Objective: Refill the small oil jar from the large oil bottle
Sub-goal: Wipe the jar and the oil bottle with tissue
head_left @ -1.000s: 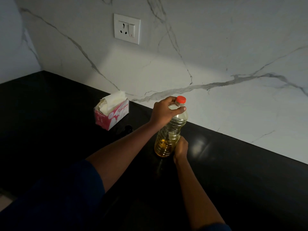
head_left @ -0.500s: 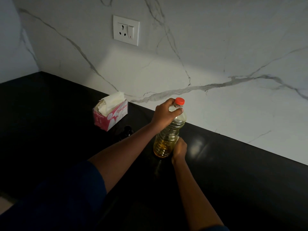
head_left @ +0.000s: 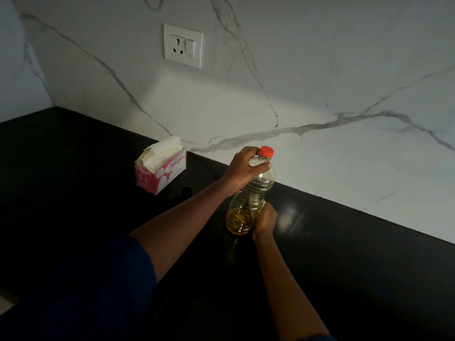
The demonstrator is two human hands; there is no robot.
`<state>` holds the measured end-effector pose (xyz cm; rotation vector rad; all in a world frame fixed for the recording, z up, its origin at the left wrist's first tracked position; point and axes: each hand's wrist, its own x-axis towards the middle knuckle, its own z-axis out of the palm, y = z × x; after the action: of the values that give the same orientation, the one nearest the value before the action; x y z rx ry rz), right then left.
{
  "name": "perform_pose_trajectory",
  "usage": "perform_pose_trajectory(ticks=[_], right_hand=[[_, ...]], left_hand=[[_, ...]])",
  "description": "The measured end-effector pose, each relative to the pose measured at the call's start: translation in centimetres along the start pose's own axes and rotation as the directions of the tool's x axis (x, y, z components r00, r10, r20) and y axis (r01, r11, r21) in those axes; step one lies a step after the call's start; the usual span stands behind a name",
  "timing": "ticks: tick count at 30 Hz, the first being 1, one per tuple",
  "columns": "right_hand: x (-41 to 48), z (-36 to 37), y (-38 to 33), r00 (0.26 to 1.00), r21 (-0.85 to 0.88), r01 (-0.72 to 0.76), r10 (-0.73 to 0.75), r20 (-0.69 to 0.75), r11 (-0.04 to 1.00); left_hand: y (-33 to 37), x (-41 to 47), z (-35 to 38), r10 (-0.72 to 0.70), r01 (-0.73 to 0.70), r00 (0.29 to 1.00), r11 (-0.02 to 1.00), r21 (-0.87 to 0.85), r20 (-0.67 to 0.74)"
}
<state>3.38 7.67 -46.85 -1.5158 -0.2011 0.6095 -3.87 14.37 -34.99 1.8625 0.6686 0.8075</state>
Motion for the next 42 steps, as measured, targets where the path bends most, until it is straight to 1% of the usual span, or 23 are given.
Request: perform_pose_trajectory(ticks=[3, 5, 6, 8, 11, 14, 17, 20, 23, 26, 29, 30, 32, 34, 37, 42], right_hand=[[-0.1, 0.2, -1.6, 0.994, 0.033, 0.114, -0.114, -0.002, 0.993], [-1.0, 0.3, -1.9, 0.983, 0.086, 0.184, -0.181, -0.042, 0.979], [-1.7, 0.4, -1.6, 0.98, 0.112, 0.196, -0.19, -0.064, 0.974], [-2.7, 0.3, -0.5, 0.978, 0.129, 0.192, -0.178, -0.112, 0.973], [-3.1, 0.2, 0.4, 0.977, 0.075, 0.138, -0.123, -0.177, 0.988], [-2.3, 0.3, -0.4, 0.986, 0.007, 0.081, -0.078, -0.15, 0.997], [-1.9, 0.4, -2.1, 0.985, 0.015, 0.142, -0.14, -0.102, 0.99], [-3.0, 0.6, -3.3, 0.962, 0.063, 0.252, -0.243, -0.121, 0.966], [-4.8, 0.6, -2.1, 0.947, 0.092, 0.305, -0.292, -0.131, 0.948], [-5.3, 0.3, -0.7, 0.951, 0.048, 0.279, -0.269, -0.156, 0.959], [-4.2, 0.4, -1.4, 0.964, -0.033, 0.21, -0.213, -0.161, 0.977], [-3.9, 0.4, -2.0, 0.966, -0.047, 0.208, -0.212, -0.149, 0.977], [-3.6, 0.6, -3.4, 0.961, -0.047, 0.243, -0.247, -0.123, 0.969], [-3.8, 0.8, -4.5, 0.95, -0.009, 0.286, -0.284, -0.131, 0.958], [-5.3, 0.9, -4.0, 0.94, 0.033, 0.317, -0.309, -0.146, 0.948], [-6.5, 0.9, -2.0, 0.937, -0.124, 0.303, -0.319, -0.139, 0.945]], left_hand=[[-0.3, 0.2, 0.0, -0.008, 0.008, 1.0, 1.0, 0.007, -0.027], [-0.5, 0.3, 0.1, -0.011, 0.011, 1.0, 1.0, -0.002, -0.02], [-0.5, 0.3, 0.1, -0.011, 0.011, 1.0, 1.0, -0.01, -0.015], [-0.5, 0.2, 0.1, -0.012, 0.011, 1.0, 1.0, -0.027, -0.01], [-0.4, 0.0, 0.1, -0.019, 0.018, 1.0, 0.999, -0.044, -0.02], [-0.2, -0.1, 0.1, -0.002, 0.001, 0.999, 1.0, -0.027, -0.041], [-0.4, 0.0, 0.0, 0.015, -0.014, 0.998, 1.0, 0.008, -0.059], [-0.5, 0.0, 0.0, 0.017, -0.016, 0.997, 1.0, 0.016, -0.074], [-0.5, 0.0, 0.1, 0.008, -0.008, 0.997, 1.0, 0.005, -0.074], [-0.5, 0.0, 0.1, 0.013, -0.012, 0.998, 1.0, 0.006, -0.061], [-0.4, 0.0, 0.0, 0.012, -0.011, 0.999, 1.0, 0.011, -0.052], [-0.4, 0.0, 0.0, 0.012, -0.011, 0.999, 1.0, 0.012, -0.051], [-0.4, 0.0, 0.1, 0.011, -0.01, 0.999, 1.0, 0.015, -0.053], [-0.4, 0.1, 0.1, 0.008, -0.007, 0.998, 1.0, 0.022, -0.055], [-0.4, 0.1, 0.1, 0.008, -0.006, 0.998, 1.0, 0.029, -0.057], [-0.4, 0.1, 0.0, 0.011, -0.009, 0.998, 0.999, 0.045, -0.056]])
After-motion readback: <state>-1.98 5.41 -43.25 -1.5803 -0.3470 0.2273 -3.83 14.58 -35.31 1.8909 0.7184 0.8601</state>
